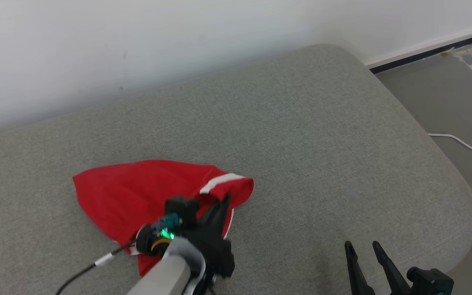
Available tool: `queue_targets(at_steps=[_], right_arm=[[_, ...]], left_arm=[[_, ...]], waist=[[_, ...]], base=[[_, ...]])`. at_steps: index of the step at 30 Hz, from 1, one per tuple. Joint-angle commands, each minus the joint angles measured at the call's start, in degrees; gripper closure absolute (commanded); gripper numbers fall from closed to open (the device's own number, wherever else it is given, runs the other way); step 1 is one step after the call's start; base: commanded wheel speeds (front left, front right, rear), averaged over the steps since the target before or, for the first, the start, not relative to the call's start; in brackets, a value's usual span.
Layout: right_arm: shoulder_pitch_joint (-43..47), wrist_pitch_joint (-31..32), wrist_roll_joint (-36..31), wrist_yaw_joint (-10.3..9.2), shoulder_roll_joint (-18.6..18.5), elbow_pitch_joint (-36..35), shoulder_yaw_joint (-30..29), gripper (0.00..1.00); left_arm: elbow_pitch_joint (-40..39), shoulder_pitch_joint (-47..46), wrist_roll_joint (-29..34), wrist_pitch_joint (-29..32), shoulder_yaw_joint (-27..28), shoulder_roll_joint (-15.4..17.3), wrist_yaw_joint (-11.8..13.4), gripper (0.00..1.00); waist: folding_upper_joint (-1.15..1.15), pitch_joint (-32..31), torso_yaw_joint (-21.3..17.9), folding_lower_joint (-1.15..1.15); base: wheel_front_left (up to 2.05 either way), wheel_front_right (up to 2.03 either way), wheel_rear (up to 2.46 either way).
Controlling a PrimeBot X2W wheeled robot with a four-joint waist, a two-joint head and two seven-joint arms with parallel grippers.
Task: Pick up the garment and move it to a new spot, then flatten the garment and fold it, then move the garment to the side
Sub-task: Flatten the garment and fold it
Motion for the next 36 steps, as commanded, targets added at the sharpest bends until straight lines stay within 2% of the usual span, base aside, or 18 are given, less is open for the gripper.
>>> queue_targets(at_steps=[1,8,12,17,20,24,29,36], right_arm=[[-0.5,-0.1,0.0,0.08,0.0,0.1,0.0,0.00],[-0.1,0.2,0.1,0.08,0.0,0.5,0.3,0.00],[0.4,0.3,-0.1,0.08,0.0,0.7,0.4,0.00],[1.2,0.3,0.0,0.08,0.0,0.6,0.3,0.00],[1.3,0.2,0.2,0.08,0.0,0.4,0.3,0.00],[1.3,0.5,0.0,0.08,0.0,0.2,0.6,0.00],[1.6,0.9,-0.3,0.08,0.0,-0.2,0.7,0.00],[2.1,1.5,-0.9,0.08,0.0,-0.8,0.3,0.00]], left_arm=[[-1.1,-1.5,-1.1,-0.8,0.3,-0.1,-0.4,1.00],[-11.7,-10.5,-4.8,-3.5,1.3,0.0,0.0,1.00],[-17.1,-15.0,-5.6,-3.8,1.5,-0.1,1.1,1.00],[-22.1,-16.9,-5.1,-3.8,2.6,0.0,3.8,1.00],[-21.8,-13.7,-3.9,-3.9,1.9,0.3,5.1,1.00],[-19.2,-7.1,-4.1,-3.9,1.7,2.0,5.5,1.00],[-16.3,2.2,-2.5,-3.9,1.8,5.5,4.1,1.00],[-16.0,9.8,0.5,-3.9,0.8,9.1,0.3,1.00]], waist=[[-0.01,-0.3,0.5,0.00],[-0.01,-1.8,2.1,0.00],[-0.01,-2.9,2.7,0.00],[-0.01,-3.7,3.9,0.00],[-0.01,-3.9,5.1,0.00],[-0.01,-4.1,7.0,0.00],[-0.01,-4.1,9.8,0.00],[-0.01,-4.6,13.3,0.00]], base=[[0.00,0.00,0.00],[0.00,0.00,0.00],[0.00,0.00,0.00],[0.00,0.00,0.00],[0.00,0.00,0.00],[0.00,0.00,0.00],[0.00,0.00,0.00],[0.00,0.00,0.00]])
